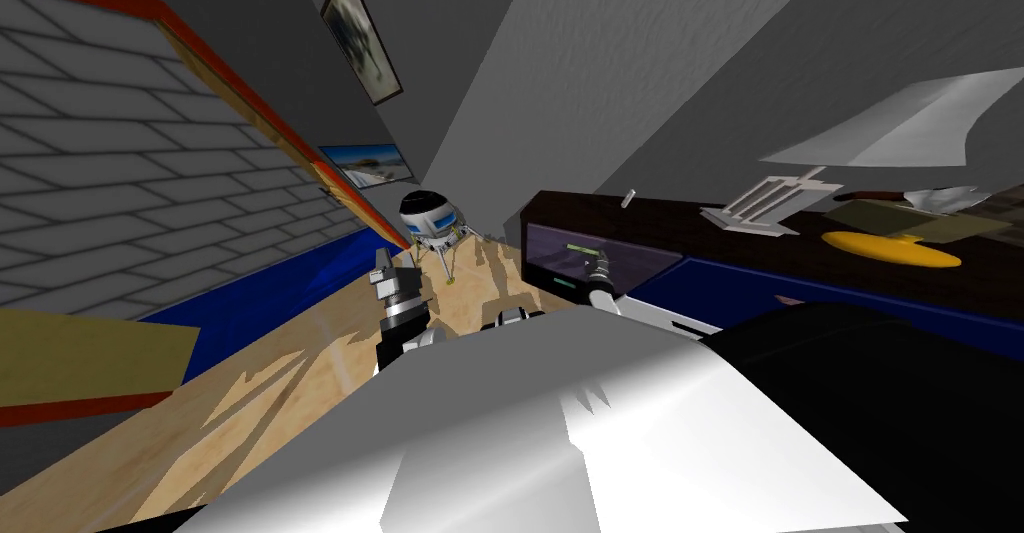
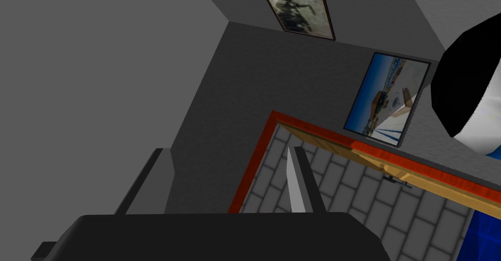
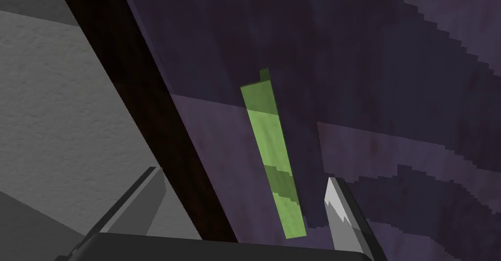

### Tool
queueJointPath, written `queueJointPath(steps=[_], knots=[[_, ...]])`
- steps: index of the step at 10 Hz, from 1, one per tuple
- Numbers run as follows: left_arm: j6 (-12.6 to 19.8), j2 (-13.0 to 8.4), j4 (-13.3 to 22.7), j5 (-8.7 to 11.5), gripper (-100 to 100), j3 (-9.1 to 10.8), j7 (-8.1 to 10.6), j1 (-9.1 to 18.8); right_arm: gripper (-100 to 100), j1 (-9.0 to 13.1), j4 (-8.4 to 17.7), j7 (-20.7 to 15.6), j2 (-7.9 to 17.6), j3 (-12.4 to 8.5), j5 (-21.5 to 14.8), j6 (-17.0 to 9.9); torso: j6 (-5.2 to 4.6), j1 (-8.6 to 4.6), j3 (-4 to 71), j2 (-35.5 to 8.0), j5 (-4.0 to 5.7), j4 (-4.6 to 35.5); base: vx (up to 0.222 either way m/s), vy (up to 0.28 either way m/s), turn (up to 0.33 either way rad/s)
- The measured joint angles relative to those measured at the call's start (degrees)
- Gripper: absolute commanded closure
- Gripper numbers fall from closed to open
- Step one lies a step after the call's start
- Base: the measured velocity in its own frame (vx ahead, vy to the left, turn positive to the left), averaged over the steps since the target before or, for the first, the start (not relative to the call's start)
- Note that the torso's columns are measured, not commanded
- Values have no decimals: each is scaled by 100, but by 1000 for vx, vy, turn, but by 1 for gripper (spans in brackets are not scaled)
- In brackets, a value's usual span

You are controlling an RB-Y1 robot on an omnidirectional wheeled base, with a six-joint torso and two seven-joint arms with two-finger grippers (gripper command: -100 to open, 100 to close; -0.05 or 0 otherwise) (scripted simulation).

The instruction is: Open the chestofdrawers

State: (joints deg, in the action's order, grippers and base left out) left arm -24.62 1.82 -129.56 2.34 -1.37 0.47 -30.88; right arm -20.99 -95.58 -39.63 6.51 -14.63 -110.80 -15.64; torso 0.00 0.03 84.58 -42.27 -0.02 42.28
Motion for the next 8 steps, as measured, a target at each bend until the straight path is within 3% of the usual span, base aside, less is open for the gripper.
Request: queueJointPath(steps=[4, 7, 8], knots=[[0, 0, 0, 0, 0, 0, 0, 0, -100, -172, -167, -267, 38, -172, -168, 231, 0, -10, -4, -7, 3, 2, 187, 83, -26], [0, 0, 0, 0, 0, 0, 0, 2, -100, -255, -256, -427, -309, -261, -217, 374, 0, -19, -15, -26, 5, 6, 83, 33, -4], [0, 0, 0, 0, 0, 0, 0, 2, -100, -253, -258, -438, -321, -264, -217, 384, -1, -20, -19, -32, 6, 9, 97, -23, -26]])
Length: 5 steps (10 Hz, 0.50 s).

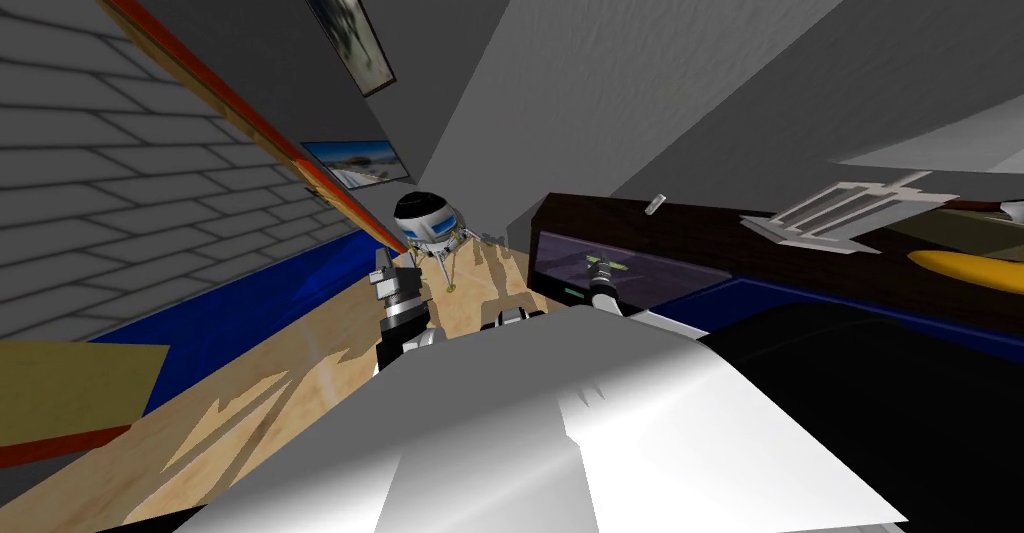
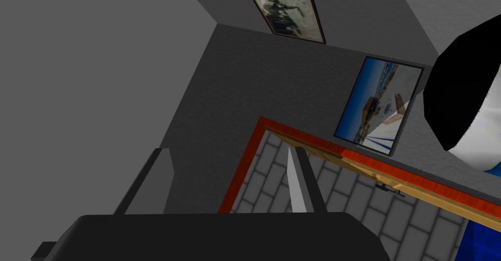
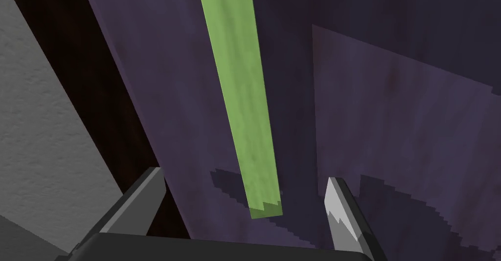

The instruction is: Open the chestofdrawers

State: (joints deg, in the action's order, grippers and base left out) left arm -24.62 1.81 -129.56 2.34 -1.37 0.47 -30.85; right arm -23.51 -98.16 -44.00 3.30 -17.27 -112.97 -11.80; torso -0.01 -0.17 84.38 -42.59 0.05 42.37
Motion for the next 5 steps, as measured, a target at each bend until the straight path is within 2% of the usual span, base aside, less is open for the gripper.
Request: queueJointPath(steps=[1, 2, 5], knots=[[0, 0, 0, 0, 0, 1, 0, -1, -100, -26, -59, -13, -6, -45, 13, 54, 0, 0, 18, 33, -1, -7, 60, -17, -5], [0, 0, 0, 0, 0, 0, 0, 0, 100, -29, -69, -17, -6, -52, 15, 71, 1, 13, 20, 30, -3, -10, 7, -4, 2], [0, 1, 0, 0, 0, -1, 0, 2, 100, -66, -115, -26, -29, -36, 1, 127, -13, 75, -20, -40, -34, 20, -101, 91, -28]])
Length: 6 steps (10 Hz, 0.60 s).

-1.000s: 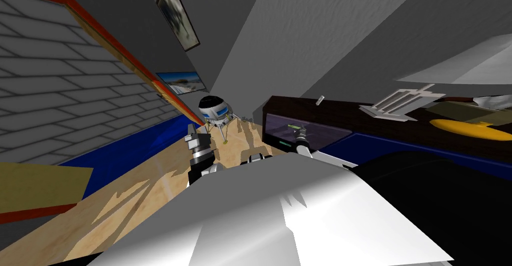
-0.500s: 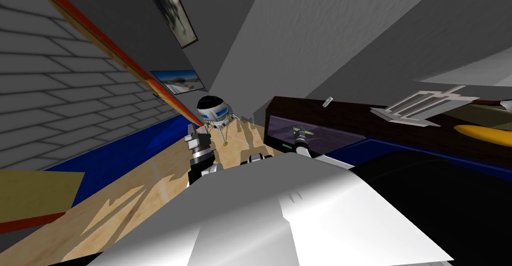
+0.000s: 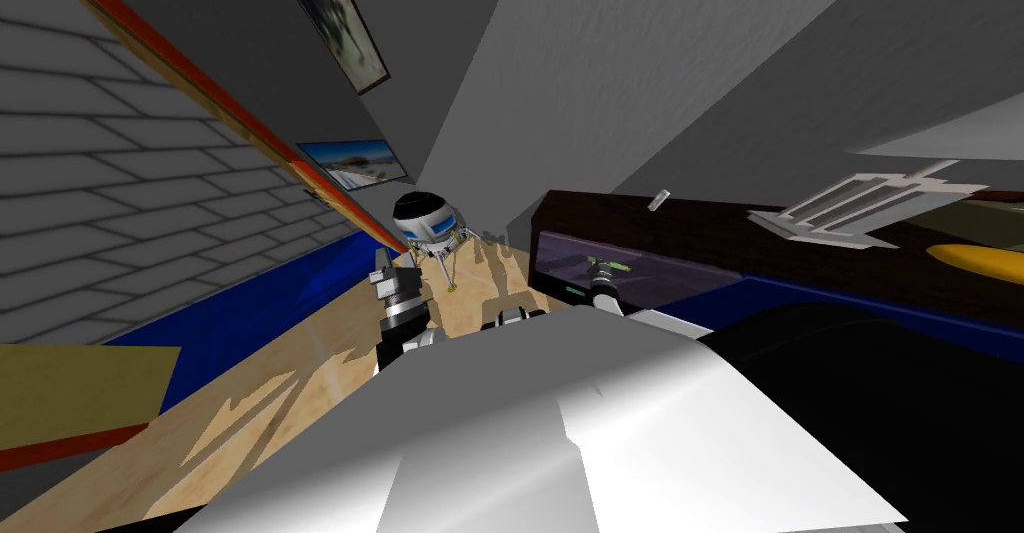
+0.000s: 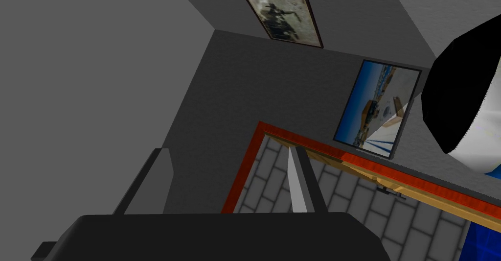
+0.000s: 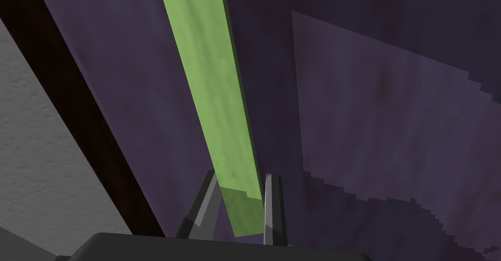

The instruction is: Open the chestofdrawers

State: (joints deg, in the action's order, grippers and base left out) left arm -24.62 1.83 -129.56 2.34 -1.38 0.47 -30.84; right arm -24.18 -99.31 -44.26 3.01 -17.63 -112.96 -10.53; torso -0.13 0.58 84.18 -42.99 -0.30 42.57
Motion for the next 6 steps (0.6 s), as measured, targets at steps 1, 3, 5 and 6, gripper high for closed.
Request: queueJointPath(steps=[1, 3, 5, 6], knots=[[0, 0, 0, 0, 0, 0, 0, 1, 100, -45, -40, 10, -9, 15, -7, 13, 2, -3, 3, 4, -4, 3, -143, 132, -40], [0, 0, 0, 0, 0, -1, 0, 1, 100, -100, -96, 13, -35, 33, -18, 72, 3, -15, 16, 18, -14, 7, -133, 107, -20], [0, 0, 0, 0, 0, 0, 0, 0, 100, -145, -77, 22, -66, 76, -34, 96, 6, -42, 38, 53, -4, -4, -123, 81, -17], [0, 0, 0, 0, 0, 0, 0, 0, 100, -141, -117, 14, -91, 67, -48, 116, 3, -29, 27, 38, -5, -2, -150, 125, -29]])
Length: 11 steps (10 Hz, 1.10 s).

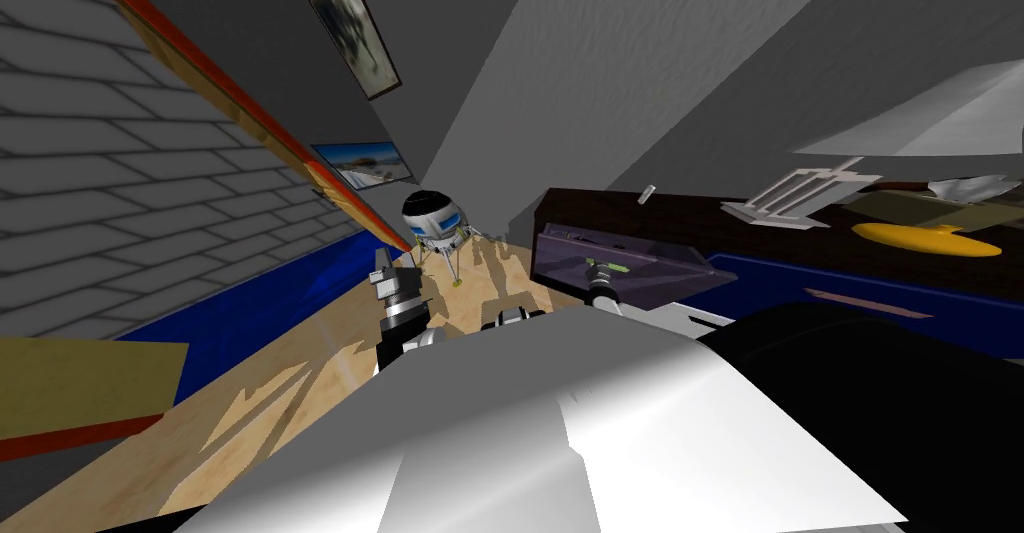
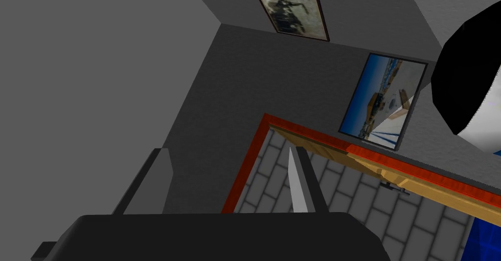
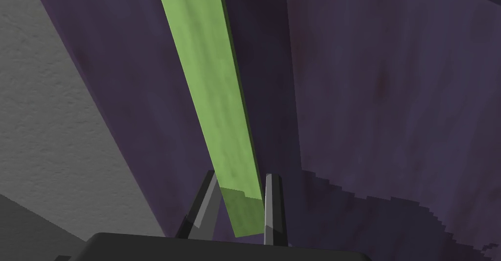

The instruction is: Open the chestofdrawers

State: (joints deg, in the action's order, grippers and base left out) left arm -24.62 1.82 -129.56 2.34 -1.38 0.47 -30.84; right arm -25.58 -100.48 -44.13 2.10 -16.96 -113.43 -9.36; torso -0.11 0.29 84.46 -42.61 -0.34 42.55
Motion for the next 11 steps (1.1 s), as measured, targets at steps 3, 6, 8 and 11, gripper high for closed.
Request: queueJointPath(steps=[3, 6, 8, 11], knots=[[0, 0, 0, 0, 0, 0, 0, 0, -100, -61, -15, 58, 5, 100, -54, -66, 5, -15, 9, 18, -5, 4, -74, 66, -46], [0, -1, 0, 0, 0, 1, 0, -3, -100, -251, -331, 91, -11, -65, 22, 290, 15, -37, 32, 64, 29, -29, 62, 14, -62], [-1, -1, 0, 0, 0, 1, 0, -3, -100, -389, -608, 103, -33, -191, 76, 565, 11, -27, 14, 36, 32, -26, 71, 17, -124], [0, -1, 0, 0, 0, 1, 0, -3, -100, -605, -1035, 76, -141, -448, 148, 1094, 16, -3, 7, 19, 14, -11, 71, 34, -83]])
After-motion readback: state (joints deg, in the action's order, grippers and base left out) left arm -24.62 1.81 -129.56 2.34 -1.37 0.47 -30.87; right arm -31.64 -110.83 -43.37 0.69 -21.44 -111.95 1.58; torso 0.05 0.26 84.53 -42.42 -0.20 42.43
